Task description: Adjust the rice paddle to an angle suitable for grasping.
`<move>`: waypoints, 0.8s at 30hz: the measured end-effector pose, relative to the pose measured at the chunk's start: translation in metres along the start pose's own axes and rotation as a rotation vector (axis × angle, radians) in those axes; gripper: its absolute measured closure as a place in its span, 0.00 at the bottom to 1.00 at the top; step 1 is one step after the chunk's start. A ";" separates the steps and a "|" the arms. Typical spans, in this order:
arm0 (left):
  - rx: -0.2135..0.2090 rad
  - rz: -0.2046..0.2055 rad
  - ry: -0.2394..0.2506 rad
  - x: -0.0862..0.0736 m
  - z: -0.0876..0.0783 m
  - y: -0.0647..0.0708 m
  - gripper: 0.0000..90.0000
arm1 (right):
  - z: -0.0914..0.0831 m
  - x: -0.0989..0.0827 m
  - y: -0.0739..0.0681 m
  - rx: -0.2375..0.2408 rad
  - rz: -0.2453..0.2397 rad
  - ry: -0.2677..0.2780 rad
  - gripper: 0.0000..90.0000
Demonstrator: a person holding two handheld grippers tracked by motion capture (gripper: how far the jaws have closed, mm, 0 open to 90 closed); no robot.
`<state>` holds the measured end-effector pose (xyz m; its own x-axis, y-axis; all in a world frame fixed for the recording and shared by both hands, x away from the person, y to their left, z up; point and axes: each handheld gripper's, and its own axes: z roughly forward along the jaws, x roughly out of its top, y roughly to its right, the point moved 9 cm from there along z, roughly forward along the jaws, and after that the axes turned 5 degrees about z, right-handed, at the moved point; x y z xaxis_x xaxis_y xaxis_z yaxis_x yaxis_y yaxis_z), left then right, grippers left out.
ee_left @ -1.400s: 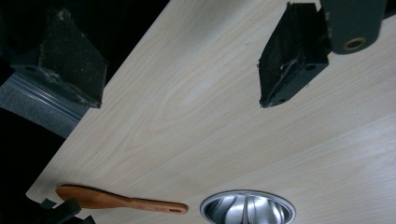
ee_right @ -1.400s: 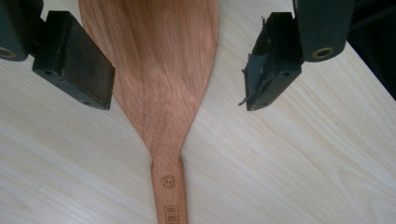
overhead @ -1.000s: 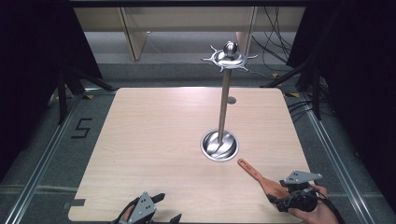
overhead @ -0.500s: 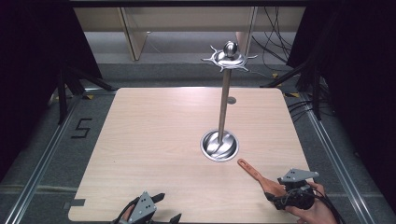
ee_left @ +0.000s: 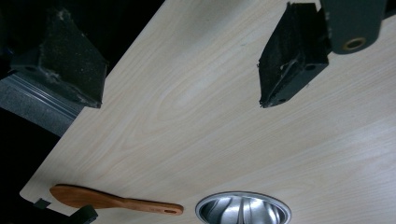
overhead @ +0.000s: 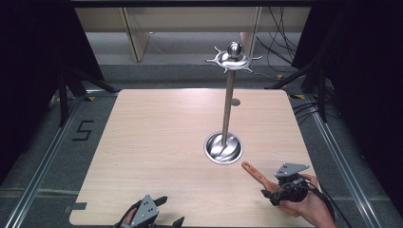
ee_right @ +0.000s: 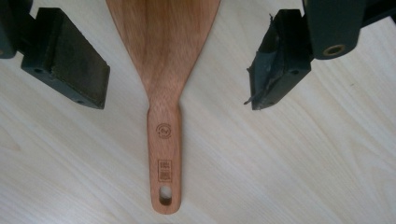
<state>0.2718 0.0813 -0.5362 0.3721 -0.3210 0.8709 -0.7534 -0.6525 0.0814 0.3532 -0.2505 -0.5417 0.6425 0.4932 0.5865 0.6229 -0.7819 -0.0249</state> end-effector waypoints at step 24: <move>-0.002 0.002 0.001 0.000 0.000 0.001 0.16 | 0.031 0.047 0.012 -0.006 -0.069 -0.195 0.52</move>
<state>0.2710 0.0809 -0.5358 0.3700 -0.3220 0.8714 -0.7554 -0.6503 0.0805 0.4044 -0.2254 -0.5394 0.6727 0.6098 0.4190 0.6663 -0.7456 0.0154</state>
